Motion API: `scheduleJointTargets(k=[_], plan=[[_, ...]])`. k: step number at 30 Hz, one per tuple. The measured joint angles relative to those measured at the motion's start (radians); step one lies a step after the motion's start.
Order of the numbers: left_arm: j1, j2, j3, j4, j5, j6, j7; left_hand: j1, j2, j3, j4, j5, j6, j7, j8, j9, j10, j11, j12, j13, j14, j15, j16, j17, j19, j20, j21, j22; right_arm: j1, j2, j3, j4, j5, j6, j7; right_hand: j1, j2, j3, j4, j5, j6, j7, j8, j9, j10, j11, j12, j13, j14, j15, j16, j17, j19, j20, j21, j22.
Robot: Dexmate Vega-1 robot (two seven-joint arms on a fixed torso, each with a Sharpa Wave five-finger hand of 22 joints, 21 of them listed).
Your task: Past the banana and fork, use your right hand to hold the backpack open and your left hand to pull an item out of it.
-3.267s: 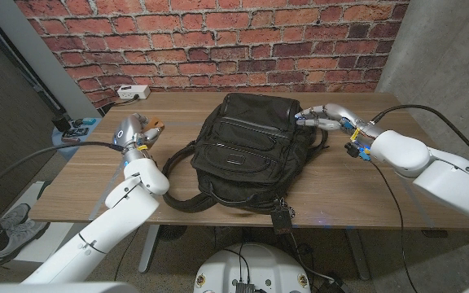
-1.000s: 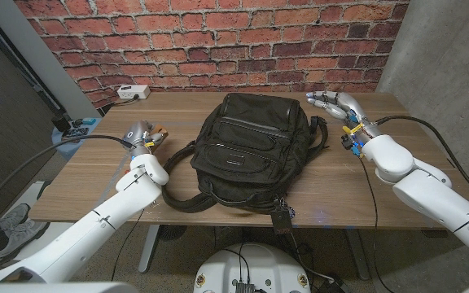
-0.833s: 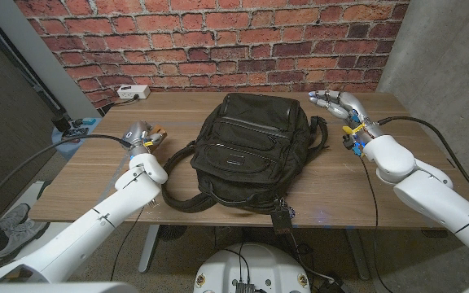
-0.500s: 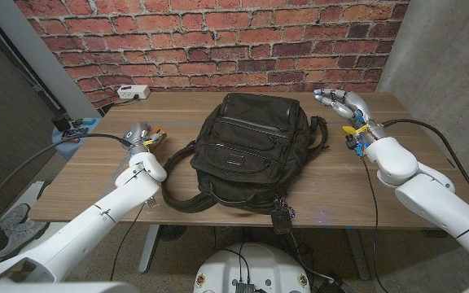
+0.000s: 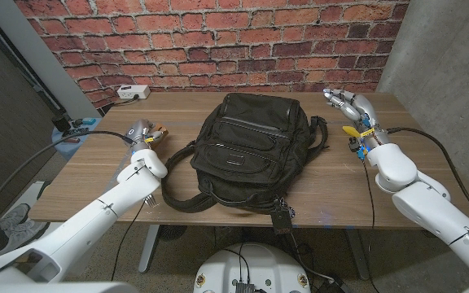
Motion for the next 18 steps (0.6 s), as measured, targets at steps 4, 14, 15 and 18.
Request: scheduleJointTargets(k=[4, 14, 15, 18], plan=[[-0.008, -0.005, 0.006, 0.012, 0.002, -0.006, 0.003, 0.000, 0.000, 0.001, 0.001, 0.000, 0.001, 0.001, -0.005, 0.000, 0.000, 0.000, 0.000, 0.000, 0.000, 0.000, 0.000, 0.000, 0.000, 0.000, 0.000, 0.000, 0.002, 0.014, 0.000, 0.023, 0.006, 0.017, -0.001, 0.000, 0.000, 0.000, 0.000, 0.000, -0.003, 0.003, 0.000, 0.000, 0.000, 0.000, 0.000, 0.000, 0.000, 0.000, 0.000, 0.000, 0.000, 0.000, 0.000, 0.000], [-0.013, -0.012, 0.011, 0.024, 0.003, -0.007, 0.012, 0.000, 0.000, 0.001, 0.001, 0.002, 0.001, 0.001, -0.002, -0.006, 0.000, 0.000, -0.005, -0.004, 0.000, 0.000, 0.000, 0.003, 0.000, 0.000, 0.000, 0.000, 0.017, 0.034, -0.003, 0.070, 0.021, 0.045, 0.001, 0.000, 0.000, 0.000, 0.000, 0.000, -0.003, 0.003, 0.000, 0.000, 0.000, 0.000, 0.000, -0.005, 0.000, 0.000, 0.000, -0.005, 0.000, 0.000, 0.000, 0.000], [-0.013, -0.012, 0.011, 0.026, 0.003, -0.006, 0.012, -0.001, -0.002, 0.001, 0.001, 0.002, 0.001, 0.001, -0.002, -0.006, 0.000, 0.000, -0.007, -0.004, 0.000, 0.000, 0.000, 0.003, 0.000, 0.000, 0.000, 0.000, 0.017, 0.035, -0.003, 0.072, 0.022, 0.046, 0.001, 0.000, 0.000, 0.000, 0.000, 0.000, -0.003, 0.003, 0.000, 0.000, 0.000, 0.000, 0.000, -0.005, 0.000, 0.000, 0.000, -0.005, 0.000, 0.000, 0.000, 0.000], [-0.013, -0.013, 0.012, 0.030, 0.003, -0.005, 0.015, -0.003, -0.003, 0.001, 0.001, 0.002, 0.001, 0.001, -0.002, -0.006, 0.000, 0.000, -0.007, -0.008, 0.000, 0.000, 0.000, 0.003, 0.000, 0.000, 0.000, 0.000, 0.019, 0.038, -0.005, 0.081, 0.027, 0.051, 0.002, 0.000, 0.000, 0.000, 0.000, 0.000, -0.003, 0.003, 0.000, 0.000, 0.000, 0.000, 0.000, -0.005, 0.000, 0.000, 0.000, -0.005, 0.000, 0.000, 0.000, 0.000]])
